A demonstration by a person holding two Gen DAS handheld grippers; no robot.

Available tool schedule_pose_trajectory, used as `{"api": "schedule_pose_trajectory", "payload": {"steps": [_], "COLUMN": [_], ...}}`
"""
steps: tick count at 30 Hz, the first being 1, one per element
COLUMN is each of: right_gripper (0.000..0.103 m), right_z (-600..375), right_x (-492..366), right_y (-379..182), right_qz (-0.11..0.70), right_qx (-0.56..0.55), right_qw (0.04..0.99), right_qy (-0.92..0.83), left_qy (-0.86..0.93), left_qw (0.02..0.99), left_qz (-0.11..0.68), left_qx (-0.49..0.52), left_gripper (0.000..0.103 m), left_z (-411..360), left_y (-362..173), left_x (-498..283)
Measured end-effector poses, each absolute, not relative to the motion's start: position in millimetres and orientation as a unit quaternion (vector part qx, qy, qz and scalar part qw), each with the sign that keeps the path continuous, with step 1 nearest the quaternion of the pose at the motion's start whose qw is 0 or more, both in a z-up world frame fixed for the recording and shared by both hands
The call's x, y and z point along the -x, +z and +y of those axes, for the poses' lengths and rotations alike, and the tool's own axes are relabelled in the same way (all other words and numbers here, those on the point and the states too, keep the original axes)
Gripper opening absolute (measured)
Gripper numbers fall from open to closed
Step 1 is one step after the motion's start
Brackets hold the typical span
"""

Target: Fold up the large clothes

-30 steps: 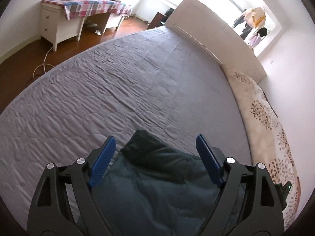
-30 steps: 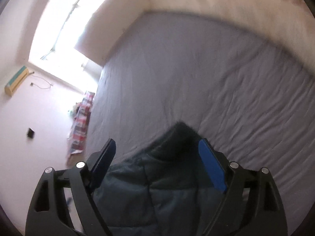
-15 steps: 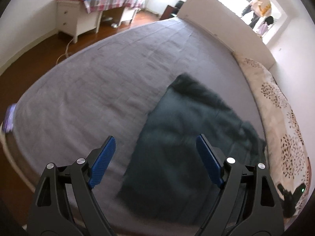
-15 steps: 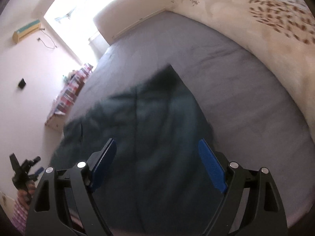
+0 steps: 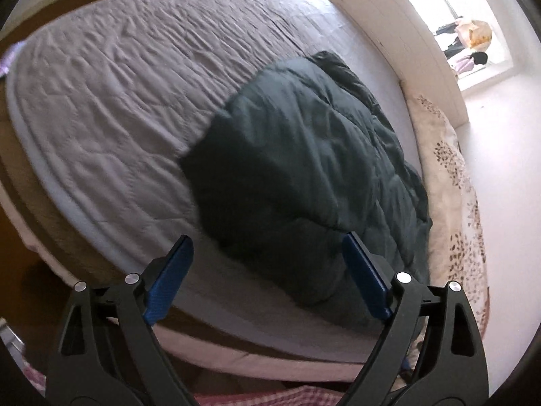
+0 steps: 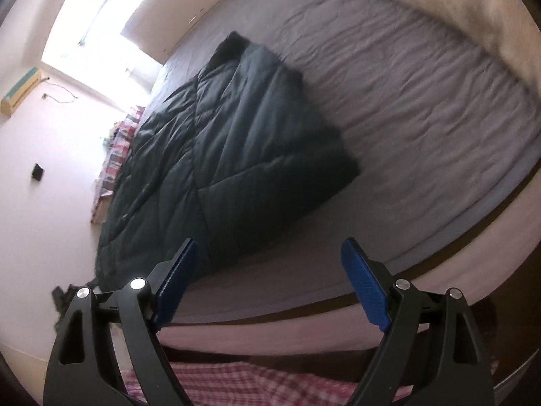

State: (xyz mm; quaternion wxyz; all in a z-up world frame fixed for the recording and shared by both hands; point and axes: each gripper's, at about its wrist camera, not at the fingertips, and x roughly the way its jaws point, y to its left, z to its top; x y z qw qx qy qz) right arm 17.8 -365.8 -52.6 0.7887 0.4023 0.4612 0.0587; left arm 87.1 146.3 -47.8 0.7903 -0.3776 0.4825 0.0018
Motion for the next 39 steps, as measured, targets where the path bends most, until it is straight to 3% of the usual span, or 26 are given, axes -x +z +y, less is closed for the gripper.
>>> {"api": "schedule_pose_trajectory", "payload": {"steps": [10, 12, 14, 15, 17, 20, 25, 33, 39], "right_gripper": [0.086, 0.086, 0.086, 0.08, 0.057, 0.034, 0.024, 0.024, 0.028], "right_z": [-372, -378, -383, -384, -385, -385, -388, -383, -380], "right_x": [-54, -60, -66, -68, -75, -78, -59, -5, -17], "right_y": [-78, -87, -95, -96, -98, -92, -66, -73, -80], "right_qz": [0.44, 0.436, 0.425, 0.419, 0.418, 0.417, 0.406, 0.437, 0.45], "right_qx": [-0.499, -0.52, -0.546, -0.551, -0.553, -0.554, -0.541, -0.508, -0.476], "right_qw": [0.745, 0.733, 0.722, 0.722, 0.721, 0.72, 0.734, 0.74, 0.754], "right_qy": [0.045, 0.033, 0.024, 0.02, 0.024, 0.042, 0.064, 0.063, 0.05], "left_qy": [0.005, 0.01, 0.002, -0.007, -0.014, -0.016, -0.035, -0.053, -0.046], "left_qw": [0.769, 0.771, 0.777, 0.781, 0.785, 0.788, 0.791, 0.786, 0.79], "left_qz": [0.469, 0.465, 0.462, 0.458, 0.456, 0.453, 0.453, 0.474, 0.474], "left_qx": [0.434, 0.434, 0.428, 0.424, 0.419, 0.416, 0.409, 0.393, 0.386], "left_gripper": [0.088, 0.076, 0.054, 0.047, 0.031, 0.022, 0.019, 0.02, 0.024], "left_z": [140, 142, 143, 142, 141, 139, 141, 148, 148], "left_y": [-67, -65, -62, -59, -52, -42, -24, -35, -48], "left_x": [-116, -117, -118, -117, -118, -118, -104, -45, -32]}}
